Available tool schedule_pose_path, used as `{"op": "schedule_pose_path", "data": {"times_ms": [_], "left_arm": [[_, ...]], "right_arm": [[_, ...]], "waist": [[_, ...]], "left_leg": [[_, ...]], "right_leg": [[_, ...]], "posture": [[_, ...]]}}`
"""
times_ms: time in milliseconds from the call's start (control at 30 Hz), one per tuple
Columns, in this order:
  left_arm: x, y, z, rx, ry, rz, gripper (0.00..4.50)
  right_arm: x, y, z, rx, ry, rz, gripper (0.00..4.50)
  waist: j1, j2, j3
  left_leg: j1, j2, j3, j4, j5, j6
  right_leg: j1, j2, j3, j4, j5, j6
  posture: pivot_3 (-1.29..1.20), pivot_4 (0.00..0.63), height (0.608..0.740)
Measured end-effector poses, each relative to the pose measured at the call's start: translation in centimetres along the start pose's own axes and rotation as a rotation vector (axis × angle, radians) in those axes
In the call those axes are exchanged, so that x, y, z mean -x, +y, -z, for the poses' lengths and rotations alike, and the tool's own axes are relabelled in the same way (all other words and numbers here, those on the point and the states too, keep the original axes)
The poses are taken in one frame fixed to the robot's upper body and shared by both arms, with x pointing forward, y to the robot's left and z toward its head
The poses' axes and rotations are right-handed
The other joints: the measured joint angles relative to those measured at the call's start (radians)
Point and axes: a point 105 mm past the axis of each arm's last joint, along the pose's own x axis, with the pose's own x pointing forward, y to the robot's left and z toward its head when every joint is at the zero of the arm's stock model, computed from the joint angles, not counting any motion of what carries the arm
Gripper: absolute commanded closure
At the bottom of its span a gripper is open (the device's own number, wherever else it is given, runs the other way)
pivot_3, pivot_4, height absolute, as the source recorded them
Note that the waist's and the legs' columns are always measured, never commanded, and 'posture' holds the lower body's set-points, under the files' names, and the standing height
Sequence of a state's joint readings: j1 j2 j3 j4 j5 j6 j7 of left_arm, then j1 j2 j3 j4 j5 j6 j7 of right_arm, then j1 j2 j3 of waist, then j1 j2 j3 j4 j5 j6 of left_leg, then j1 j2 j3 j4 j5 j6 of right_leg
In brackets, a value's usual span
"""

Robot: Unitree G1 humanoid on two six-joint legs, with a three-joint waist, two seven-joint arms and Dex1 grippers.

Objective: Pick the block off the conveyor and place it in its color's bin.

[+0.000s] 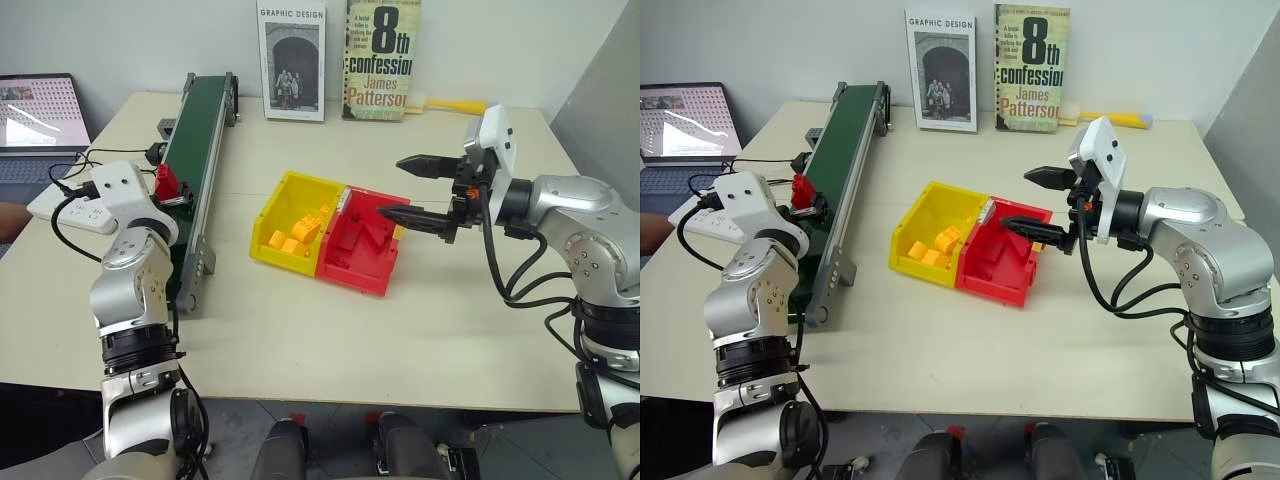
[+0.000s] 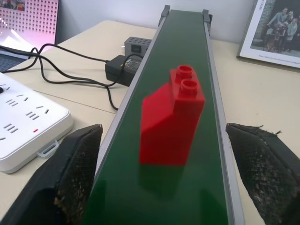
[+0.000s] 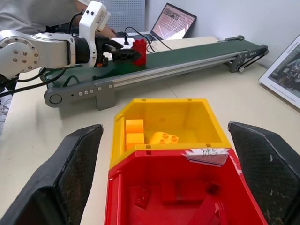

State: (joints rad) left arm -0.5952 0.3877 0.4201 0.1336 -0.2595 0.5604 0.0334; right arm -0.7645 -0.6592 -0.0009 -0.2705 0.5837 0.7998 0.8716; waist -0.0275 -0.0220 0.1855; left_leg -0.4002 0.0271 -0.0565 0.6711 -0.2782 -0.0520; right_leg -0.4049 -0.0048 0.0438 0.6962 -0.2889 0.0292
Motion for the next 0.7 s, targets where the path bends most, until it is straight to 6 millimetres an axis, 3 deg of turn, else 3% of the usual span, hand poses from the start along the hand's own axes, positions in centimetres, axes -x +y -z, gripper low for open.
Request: {"op": "schedule_pose_path", "data": {"times_ms": [400,600,700], "left_arm": [[0.5,-0.1,0.8,0.048,0.048,-0.009,2.94],[1.0,-1.4,-0.3,0.044,0.037,0.046,2.98],[0.9,-3.9,-1.8,0.020,0.014,0.169,2.98]], "right_arm": [[0.1,0.0,-0.1,-0.014,-0.012,-0.001,0.00],[0.4,0.1,0.4,-0.024,0.006,0.032,0.00],[1.3,-0.3,0.8,0.008,0.064,0.078,0.00]], "waist": [[0.000,0.000,0.000],[0.002,0.000,0.000],[0.009,0.000,0.000]], "left_leg": [[0.000,0.000,0.000,0.000,0.000,0.000],[-0.001,0.000,-0.001,0.000,0.000,0.000],[-0.001,-0.001,0.000,0.000,0.000,0.000]], "right_leg": [[0.000,0.000,0.000,0.000,0.000,0.000],[0.000,0.000,0.000,0.000,0.000,0.000],[0.000,0.000,-0.001,0.000,0.000,0.000]], "posture": [[0.00,0.150,0.740],[0.00,0.150,0.740],[0.00,0.150,0.740]]}}
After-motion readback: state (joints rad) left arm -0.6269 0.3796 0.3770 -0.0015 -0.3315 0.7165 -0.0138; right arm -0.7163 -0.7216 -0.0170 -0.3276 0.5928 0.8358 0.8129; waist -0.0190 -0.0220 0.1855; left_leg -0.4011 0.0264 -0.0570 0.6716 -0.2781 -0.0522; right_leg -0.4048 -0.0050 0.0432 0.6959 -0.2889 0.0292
